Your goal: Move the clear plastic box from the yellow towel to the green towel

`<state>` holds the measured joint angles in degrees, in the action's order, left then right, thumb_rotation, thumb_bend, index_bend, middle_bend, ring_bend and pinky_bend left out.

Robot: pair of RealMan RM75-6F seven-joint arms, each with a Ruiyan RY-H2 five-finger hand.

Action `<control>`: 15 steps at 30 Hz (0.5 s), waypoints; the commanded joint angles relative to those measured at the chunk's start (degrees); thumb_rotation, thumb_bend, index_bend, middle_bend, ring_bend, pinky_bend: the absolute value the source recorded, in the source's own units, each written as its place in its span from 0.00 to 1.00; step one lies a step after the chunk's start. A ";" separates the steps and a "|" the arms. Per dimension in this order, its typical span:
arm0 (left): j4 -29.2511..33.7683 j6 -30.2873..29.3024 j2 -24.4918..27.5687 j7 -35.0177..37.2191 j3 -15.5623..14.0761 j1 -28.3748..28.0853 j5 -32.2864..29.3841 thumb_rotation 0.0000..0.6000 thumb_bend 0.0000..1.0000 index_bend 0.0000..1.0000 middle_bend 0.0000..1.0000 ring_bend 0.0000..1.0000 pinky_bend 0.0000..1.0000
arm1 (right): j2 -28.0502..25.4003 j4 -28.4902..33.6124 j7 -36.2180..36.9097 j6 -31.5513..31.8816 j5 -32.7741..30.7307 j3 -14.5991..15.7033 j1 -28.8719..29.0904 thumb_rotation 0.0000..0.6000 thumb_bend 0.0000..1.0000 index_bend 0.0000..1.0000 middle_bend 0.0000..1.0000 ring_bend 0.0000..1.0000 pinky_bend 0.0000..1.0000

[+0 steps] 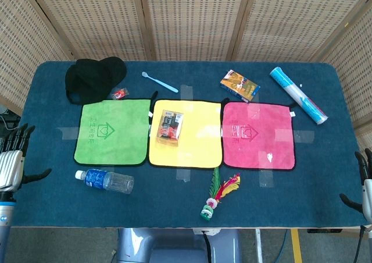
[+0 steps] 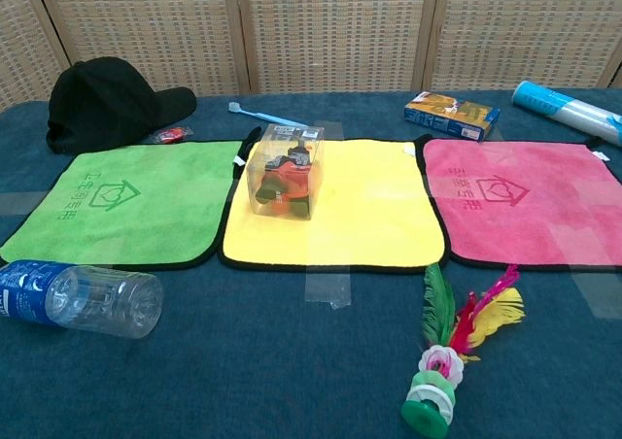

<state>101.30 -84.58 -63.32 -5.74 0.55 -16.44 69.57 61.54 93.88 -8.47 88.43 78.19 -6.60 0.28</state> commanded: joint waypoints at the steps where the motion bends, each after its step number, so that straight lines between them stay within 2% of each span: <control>1: 0.09 0.63 0.12 -0.30 0.30 0.17 0.70 1.00 0.00 0.00 0.00 0.00 0.00 | -0.05 0.10 -0.25 0.08 0.03 0.09 -0.12 1.00 0.00 0.00 0.00 0.00 0.00; 6: 0.31 1.88 -0.03 -1.51 0.57 0.30 1.12 1.00 0.00 0.00 0.00 0.00 0.00 | 0.16 -0.23 -0.34 0.14 0.51 0.14 -0.02 1.00 0.00 0.00 0.00 0.00 0.00; 12: 0.80 8.34 -0.01 -2.55 2.17 -4.71 6.01 1.00 0.01 0.00 0.00 0.00 0.00 | -0.15 -2.59 2.80 -0.29 4.05 1.06 0.62 1.00 0.00 0.00 0.00 0.00 0.00; 13: 0.67 9.68 -0.10 -2.58 2.75 -6.15 7.37 1.00 0.04 0.00 0.00 0.00 0.00 | -0.15 -2.64 3.01 -0.32 4.20 1.10 0.65 1.00 0.00 0.00 0.00 0.00 0.00; 14: 0.40 10.98 -0.38 -2.80 3.48 -7.69 8.58 1.00 0.10 0.00 0.00 0.00 0.00 | -0.12 -2.66 3.13 -0.37 4.26 1.15 0.66 1.00 0.00 0.00 0.00 0.00 0.00; 15: 0.03 12.47 -0.77 -3.26 4.22 -9.39 9.71 1.00 0.22 0.00 0.00 0.00 0.00 | -0.10 -2.62 3.16 -0.44 4.28 1.19 0.67 1.00 0.00 0.00 0.00 0.00 0.00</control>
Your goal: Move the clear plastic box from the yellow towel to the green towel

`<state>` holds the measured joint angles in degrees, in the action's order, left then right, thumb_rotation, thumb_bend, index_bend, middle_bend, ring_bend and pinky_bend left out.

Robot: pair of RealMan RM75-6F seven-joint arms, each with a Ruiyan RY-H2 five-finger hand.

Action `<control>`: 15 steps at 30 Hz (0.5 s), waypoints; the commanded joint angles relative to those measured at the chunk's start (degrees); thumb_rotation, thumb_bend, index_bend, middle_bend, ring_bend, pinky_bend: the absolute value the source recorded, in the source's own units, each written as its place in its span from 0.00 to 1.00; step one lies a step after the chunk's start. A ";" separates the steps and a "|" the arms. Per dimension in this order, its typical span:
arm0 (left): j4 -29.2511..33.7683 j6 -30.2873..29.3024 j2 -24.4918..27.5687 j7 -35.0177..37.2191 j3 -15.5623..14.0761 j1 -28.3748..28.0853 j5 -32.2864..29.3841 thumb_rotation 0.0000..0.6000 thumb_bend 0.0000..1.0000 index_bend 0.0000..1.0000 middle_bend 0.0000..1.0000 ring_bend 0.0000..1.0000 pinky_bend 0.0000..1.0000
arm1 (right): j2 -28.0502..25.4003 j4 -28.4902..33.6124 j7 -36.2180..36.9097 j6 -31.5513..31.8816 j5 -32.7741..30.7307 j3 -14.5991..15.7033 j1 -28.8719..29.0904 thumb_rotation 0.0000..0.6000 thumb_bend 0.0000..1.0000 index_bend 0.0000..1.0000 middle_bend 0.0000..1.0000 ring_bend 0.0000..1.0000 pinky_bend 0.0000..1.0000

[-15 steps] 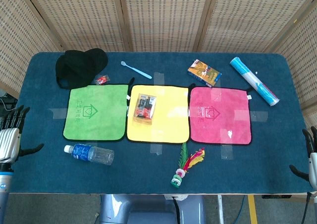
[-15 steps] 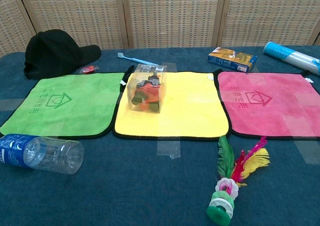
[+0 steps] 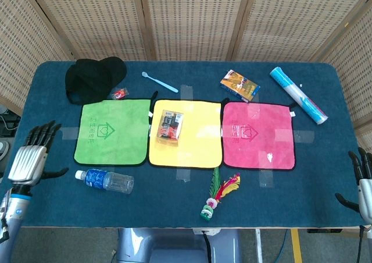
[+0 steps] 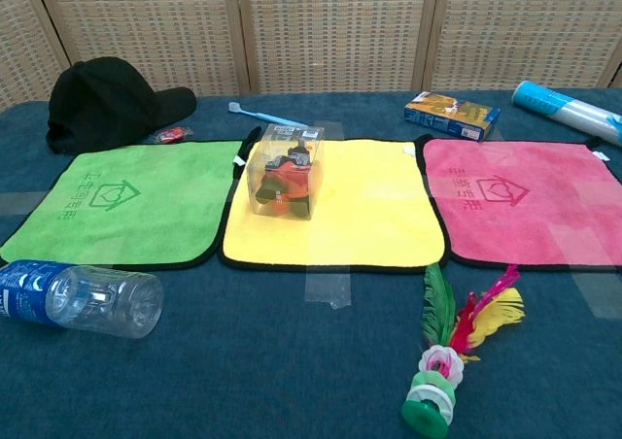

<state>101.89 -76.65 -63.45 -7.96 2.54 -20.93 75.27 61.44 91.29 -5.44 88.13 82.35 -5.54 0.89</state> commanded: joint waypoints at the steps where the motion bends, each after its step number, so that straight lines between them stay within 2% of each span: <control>1: -0.94 6.41 -1.06 -1.39 2.92 -6.78 5.11 1.00 0.32 0.00 0.00 0.00 0.00 | 0.02 0.02 0.05 -0.27 0.13 0.19 0.10 1.00 0.00 0.00 0.00 0.00 0.00; 3: -2.17 11.47 -2.34 -1.42 4.72 -11.65 7.15 1.00 0.66 0.05 0.00 0.00 0.00 | 0.07 0.14 -0.27 -0.64 -0.05 0.22 0.22 1.00 0.00 0.00 0.00 0.00 0.00; 5: -4.20 18.86 -4.12 -2.31 6.76 -18.14 8.34 1.00 0.90 0.10 0.00 0.00 0.00 | 0.13 0.27 -0.50 -1.11 -0.53 0.17 0.32 1.00 0.00 0.00 0.00 0.00 0.00; 6: -5.38 22.03 -5.23 -2.75 7.80 -20.98 8.12 1.00 0.97 0.13 0.00 0.00 0.00 | 0.10 0.33 -0.58 -1.25 -0.80 0.12 0.33 1.00 0.00 0.00 0.00 0.00 0.00; 9: -7.94 27.83 -7.83 -4.05 9.78 -25.99 5.90 1.00 1.00 0.21 0.00 0.01 0.00 | 0.05 0.38 -0.60 -1.54 -1.43 -0.06 0.36 1.00 0.00 0.00 0.00 0.00 0.00; 12: -10.90 34.47 -11.36 -7.91 11.79 -31.61 0.36 1.00 1.00 0.24 0.00 0.01 0.00 | -0.08 0.30 -0.16 -1.91 -2.40 -0.35 0.31 1.00 0.00 0.00 0.00 0.00 0.00; 15: -13.47 37.44 -14.39 -10.56 12.68 -34.93 -3.56 1.00 1.00 0.25 0.00 0.02 0.00 | -0.21 0.11 0.26 -2.24 -3.08 -0.56 0.31 1.00 0.00 0.00 0.00 0.00 0.00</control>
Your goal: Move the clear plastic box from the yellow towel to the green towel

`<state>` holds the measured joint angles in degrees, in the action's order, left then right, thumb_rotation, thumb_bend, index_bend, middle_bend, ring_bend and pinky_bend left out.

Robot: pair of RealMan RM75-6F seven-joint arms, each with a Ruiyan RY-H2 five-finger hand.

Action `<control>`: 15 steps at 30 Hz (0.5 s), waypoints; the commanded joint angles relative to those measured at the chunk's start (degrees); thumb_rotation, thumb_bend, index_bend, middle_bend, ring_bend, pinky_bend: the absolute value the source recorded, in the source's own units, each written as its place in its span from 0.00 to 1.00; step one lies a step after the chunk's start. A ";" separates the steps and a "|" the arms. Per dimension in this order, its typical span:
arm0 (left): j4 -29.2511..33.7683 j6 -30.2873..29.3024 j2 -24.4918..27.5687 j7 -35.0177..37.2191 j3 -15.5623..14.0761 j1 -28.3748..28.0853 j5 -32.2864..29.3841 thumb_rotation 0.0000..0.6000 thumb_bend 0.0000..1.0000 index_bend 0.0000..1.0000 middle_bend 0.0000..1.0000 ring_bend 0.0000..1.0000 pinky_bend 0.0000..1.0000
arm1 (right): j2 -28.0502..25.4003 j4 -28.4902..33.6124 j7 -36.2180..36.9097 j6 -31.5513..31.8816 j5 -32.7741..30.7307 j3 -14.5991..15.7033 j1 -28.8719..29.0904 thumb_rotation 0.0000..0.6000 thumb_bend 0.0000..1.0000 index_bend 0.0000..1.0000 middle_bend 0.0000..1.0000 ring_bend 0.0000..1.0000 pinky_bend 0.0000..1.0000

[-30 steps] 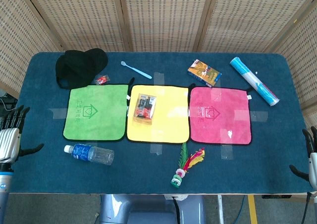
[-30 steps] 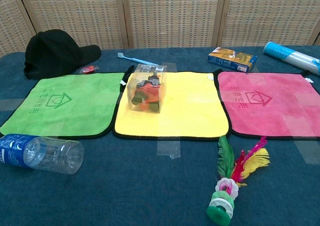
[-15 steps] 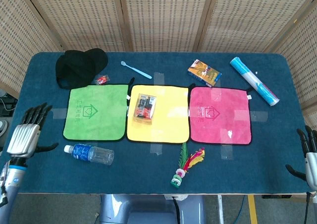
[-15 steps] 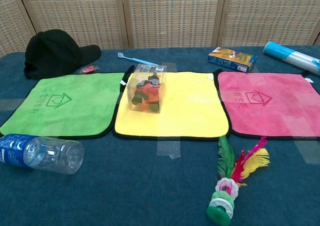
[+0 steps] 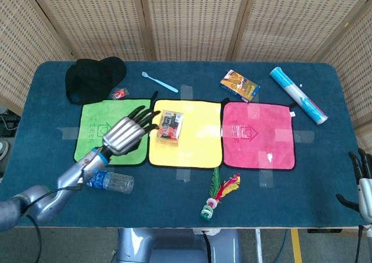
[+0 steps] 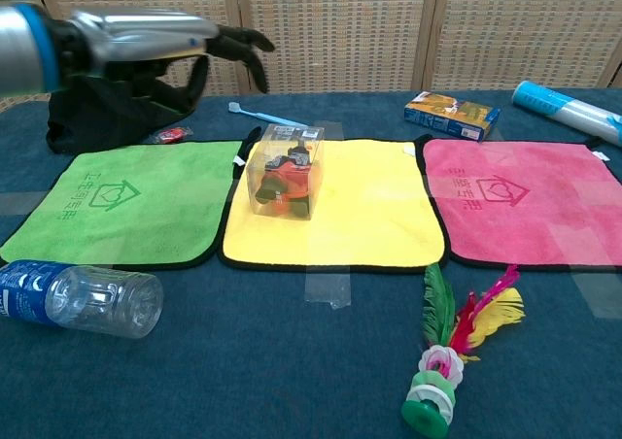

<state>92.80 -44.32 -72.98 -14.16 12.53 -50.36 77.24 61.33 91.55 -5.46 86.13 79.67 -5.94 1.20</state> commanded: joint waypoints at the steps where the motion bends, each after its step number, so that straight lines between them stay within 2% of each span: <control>1: -5.76 5.93 -6.21 -5.72 2.88 -6.84 -6.86 1.00 1.00 0.25 0.00 0.02 0.00 | -0.13 -0.26 0.42 -0.41 -0.66 -0.25 0.02 1.00 0.00 0.00 0.00 0.00 0.00; 3: -11.57 8.20 -11.31 -10.95 2.75 -11.31 -9.37 1.00 1.00 0.26 0.00 0.03 0.00 | -0.19 -0.63 0.79 -1.03 -1.35 -0.41 0.15 1.00 0.00 0.00 0.00 0.00 0.00; 6: -16.66 9.84 -15.71 -15.52 2.12 -14.96 -13.91 1.00 1.00 0.30 0.04 0.07 0.03 | -0.24 -0.80 1.08 -1.47 -1.54 -0.42 0.27 1.00 0.00 0.00 0.00 0.00 0.00; 11: -21.31 11.42 -19.97 -20.77 0.59 -19.09 -20.07 1.00 1.00 0.33 0.07 0.12 0.08 | -0.25 -1.11 1.51 -2.28 -2.13 -0.50 0.49 1.00 0.00 0.00 0.00 0.00 0.00; 15: -22.64 11.76 -21.65 -23.27 -0.80 -21.14 -24.43 1.00 1.00 0.34 0.08 0.14 0.13 | -0.31 -1.41 2.00 -2.73 -2.68 -0.66 0.57 1.00 0.00 0.00 0.00 0.00 0.00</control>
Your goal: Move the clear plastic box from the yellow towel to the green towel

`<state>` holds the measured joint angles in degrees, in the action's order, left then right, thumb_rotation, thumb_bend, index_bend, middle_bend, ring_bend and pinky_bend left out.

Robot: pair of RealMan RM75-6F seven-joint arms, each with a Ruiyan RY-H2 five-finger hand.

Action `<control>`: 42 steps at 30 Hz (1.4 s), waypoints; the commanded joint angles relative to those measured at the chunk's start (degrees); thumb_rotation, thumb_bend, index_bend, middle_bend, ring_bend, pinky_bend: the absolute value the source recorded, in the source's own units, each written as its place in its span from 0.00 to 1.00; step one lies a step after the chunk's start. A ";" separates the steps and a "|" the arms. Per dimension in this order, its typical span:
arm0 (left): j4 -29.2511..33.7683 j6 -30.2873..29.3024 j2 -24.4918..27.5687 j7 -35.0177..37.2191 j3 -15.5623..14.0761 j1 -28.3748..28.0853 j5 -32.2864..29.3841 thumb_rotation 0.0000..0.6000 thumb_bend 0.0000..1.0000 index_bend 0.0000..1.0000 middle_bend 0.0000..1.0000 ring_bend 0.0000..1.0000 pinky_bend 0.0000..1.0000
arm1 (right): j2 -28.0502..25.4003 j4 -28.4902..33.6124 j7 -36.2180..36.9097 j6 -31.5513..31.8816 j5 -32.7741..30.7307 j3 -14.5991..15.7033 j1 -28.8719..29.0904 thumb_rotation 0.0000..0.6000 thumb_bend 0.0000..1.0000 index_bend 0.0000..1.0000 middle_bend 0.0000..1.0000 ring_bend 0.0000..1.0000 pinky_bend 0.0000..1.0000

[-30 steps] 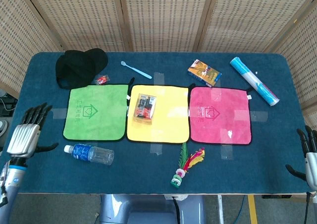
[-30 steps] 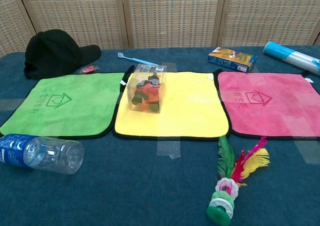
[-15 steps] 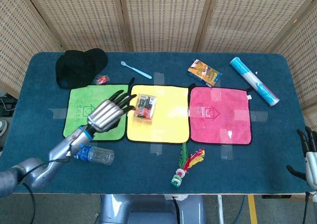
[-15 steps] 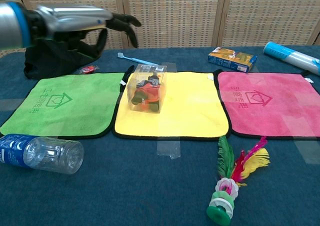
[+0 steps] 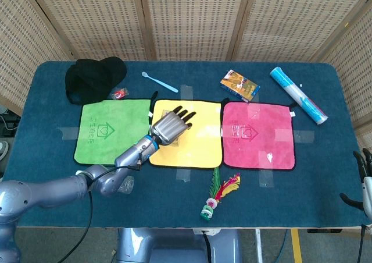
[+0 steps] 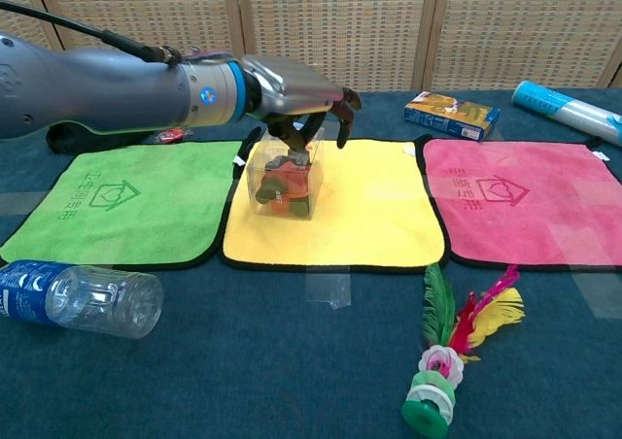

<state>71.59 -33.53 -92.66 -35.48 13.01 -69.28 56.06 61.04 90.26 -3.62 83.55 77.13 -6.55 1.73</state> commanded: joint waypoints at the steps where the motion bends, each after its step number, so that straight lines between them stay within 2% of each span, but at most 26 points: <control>1: -1.52 0.90 -2.19 -2.51 -1.66 -2.67 -4.07 1.00 1.00 0.35 0.08 0.14 0.13 | -0.05 -0.22 0.23 -0.23 -0.25 -0.09 0.05 1.00 0.00 0.00 0.00 0.00 0.00; 9: -3.84 -0.13 -4.74 -7.77 -5.80 -6.10 -9.78 1.00 1.00 0.42 0.18 0.20 0.15 | -0.06 -0.37 0.59 -0.86 -0.37 0.01 0.25 1.00 0.00 0.00 0.00 0.00 0.00; 17: -5.92 -1.14 -6.40 -10.55 -8.78 -7.85 -12.57 1.00 1.00 0.47 0.23 0.24 0.15 | -0.27 -0.29 1.10 -0.41 -0.55 -0.16 0.01 1.00 0.00 0.00 0.00 0.00 0.00; 24: -6.16 -1.70 -5.94 -13.82 -11.88 -8.73 -16.38 1.00 1.00 0.51 0.26 0.26 0.16 | -0.31 -0.47 1.50 -0.95 -0.59 -0.09 0.19 1.00 0.00 0.00 0.00 0.00 0.00; 30: -5.34 -2.57 -5.44 -15.62 -13.05 -9.61 -19.01 1.00 1.00 0.51 0.26 0.27 0.16 | -0.45 -0.50 1.84 -0.96 -0.75 -0.16 0.13 1.00 0.00 0.00 0.00 0.00 0.00; 42: -2.00 -4.55 -2.88 -23.16 -18.74 -12.44 -28.11 1.00 1.00 0.52 0.27 0.27 0.16 | -0.63 -0.42 2.21 -1.30 -0.97 -0.16 0.18 1.00 0.00 0.00 0.00 0.00 0.00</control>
<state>69.04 -37.63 -95.83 -57.95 -5.01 -81.23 28.85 60.41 89.84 -1.42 82.25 76.16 -6.70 1.91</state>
